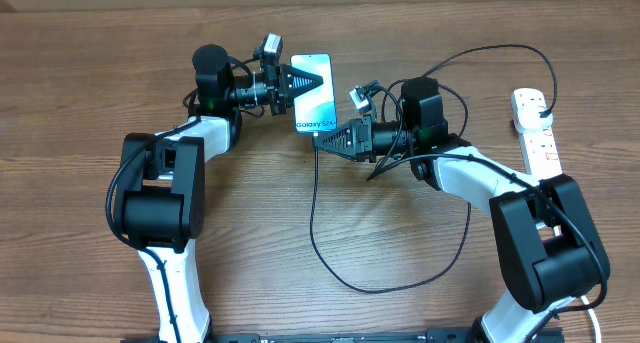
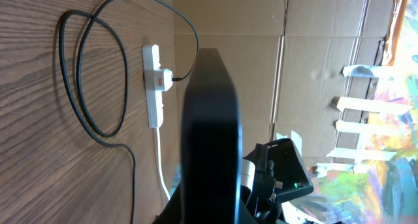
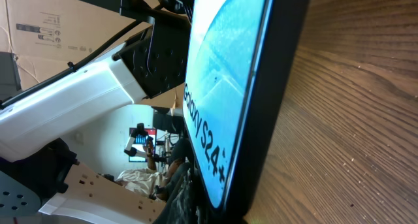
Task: Plug charger to phone and switch on socket
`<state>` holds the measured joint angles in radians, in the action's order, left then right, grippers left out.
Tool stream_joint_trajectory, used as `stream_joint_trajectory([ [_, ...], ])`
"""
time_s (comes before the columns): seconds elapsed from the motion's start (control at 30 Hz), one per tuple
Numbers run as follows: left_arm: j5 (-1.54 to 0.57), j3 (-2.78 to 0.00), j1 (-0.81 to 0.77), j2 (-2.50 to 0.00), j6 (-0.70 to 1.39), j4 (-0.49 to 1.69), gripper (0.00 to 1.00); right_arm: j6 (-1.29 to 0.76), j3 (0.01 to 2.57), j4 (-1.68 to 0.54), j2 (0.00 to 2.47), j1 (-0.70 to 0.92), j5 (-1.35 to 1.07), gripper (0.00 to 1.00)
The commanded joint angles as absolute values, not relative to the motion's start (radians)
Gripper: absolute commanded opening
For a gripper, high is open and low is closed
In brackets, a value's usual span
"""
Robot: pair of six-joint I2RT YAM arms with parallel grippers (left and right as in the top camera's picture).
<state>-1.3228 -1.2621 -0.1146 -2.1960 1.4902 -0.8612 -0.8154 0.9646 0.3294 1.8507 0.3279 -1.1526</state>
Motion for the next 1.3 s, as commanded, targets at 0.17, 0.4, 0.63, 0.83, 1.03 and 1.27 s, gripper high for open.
stream_joint_trajectory([
  [0.17, -1.338, -1.281, -0.125, -2.193, 1.47, -0.872, 0.04, -0.819, 0.966, 0.339, 1.86, 0.32, -1.15, 0.04],
  [0.4, -1.351, -1.281, -0.125, -2.193, 1.47, -0.872, 0.05, -0.819, 0.966, 0.339, 1.86, 0.319, -1.142, 0.04],
  [0.63, -1.361, -1.281, -0.125, -2.193, 1.469, -0.872, 0.04, -0.831, 0.966, 0.339, 1.86, 0.318, -1.126, 0.04],
  [0.83, -1.361, -1.281, -0.125, -2.193, 1.469, -0.872, 0.04, -0.834, 0.966, 0.339, 1.86, 0.318, -1.119, 0.04],
  [1.03, -1.365, -1.281, -0.125, -2.193, 1.465, -0.872, 0.04, -0.835, 0.966, 0.34, 1.86, 0.318, -1.119, 0.04],
  [1.27, -1.369, -1.281, -0.124, -2.193, 1.459, -0.872, 0.04, -0.838, 0.966, 0.34, 1.86, 0.313, -1.119, 0.04],
])
